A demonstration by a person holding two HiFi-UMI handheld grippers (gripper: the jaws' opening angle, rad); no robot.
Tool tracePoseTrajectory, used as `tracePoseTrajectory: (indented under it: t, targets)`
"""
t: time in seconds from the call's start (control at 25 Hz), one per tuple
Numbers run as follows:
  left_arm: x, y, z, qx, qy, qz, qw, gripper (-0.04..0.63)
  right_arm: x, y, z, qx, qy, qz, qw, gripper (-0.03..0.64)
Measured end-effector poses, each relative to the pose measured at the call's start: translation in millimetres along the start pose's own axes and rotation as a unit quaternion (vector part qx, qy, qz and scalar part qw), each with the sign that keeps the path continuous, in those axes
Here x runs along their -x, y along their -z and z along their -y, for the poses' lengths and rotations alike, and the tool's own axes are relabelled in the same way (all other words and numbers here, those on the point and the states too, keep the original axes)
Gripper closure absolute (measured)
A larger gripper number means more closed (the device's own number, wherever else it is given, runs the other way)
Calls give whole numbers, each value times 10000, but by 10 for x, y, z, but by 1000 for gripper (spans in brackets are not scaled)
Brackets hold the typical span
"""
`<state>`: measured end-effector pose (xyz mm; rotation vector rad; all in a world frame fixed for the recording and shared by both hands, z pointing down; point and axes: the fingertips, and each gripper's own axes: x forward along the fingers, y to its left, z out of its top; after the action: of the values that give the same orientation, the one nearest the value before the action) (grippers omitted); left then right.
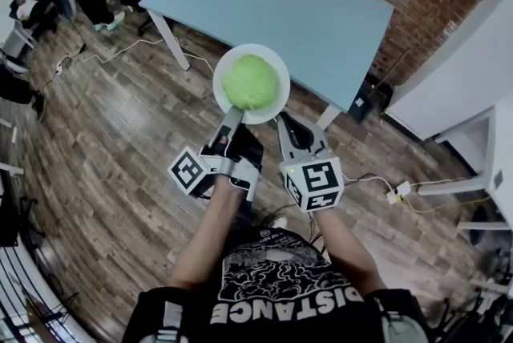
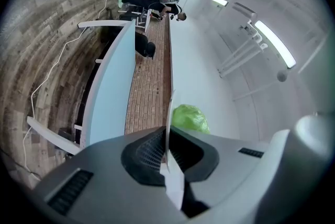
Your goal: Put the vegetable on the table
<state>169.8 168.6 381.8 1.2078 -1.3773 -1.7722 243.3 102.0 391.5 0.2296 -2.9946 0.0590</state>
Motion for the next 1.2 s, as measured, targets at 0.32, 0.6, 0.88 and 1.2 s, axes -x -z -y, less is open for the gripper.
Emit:
tracePoseTrajectory:
  t: [0.32, 0.6, 0.88, 1.2]
  targets:
    - [-427, -360, -176, 113, -141, -110, 9998, 583, -548, -83, 191, 4, 168, -88, 9998, 609]
    - [-708, -766, -269, 120, -190, -102, 9997, 583, -1052, -134, 232, 33, 225, -166, 9996, 609]
    - [-930, -1185, -342, 205, -274, -150, 9993, 583, -1518, -216, 258, 27, 414, -226, 9989, 610]
    - [-1202, -1666, -350, 286, -269, -396, 9984, 583, -2001, -353, 242, 49, 782, -230, 9967, 611]
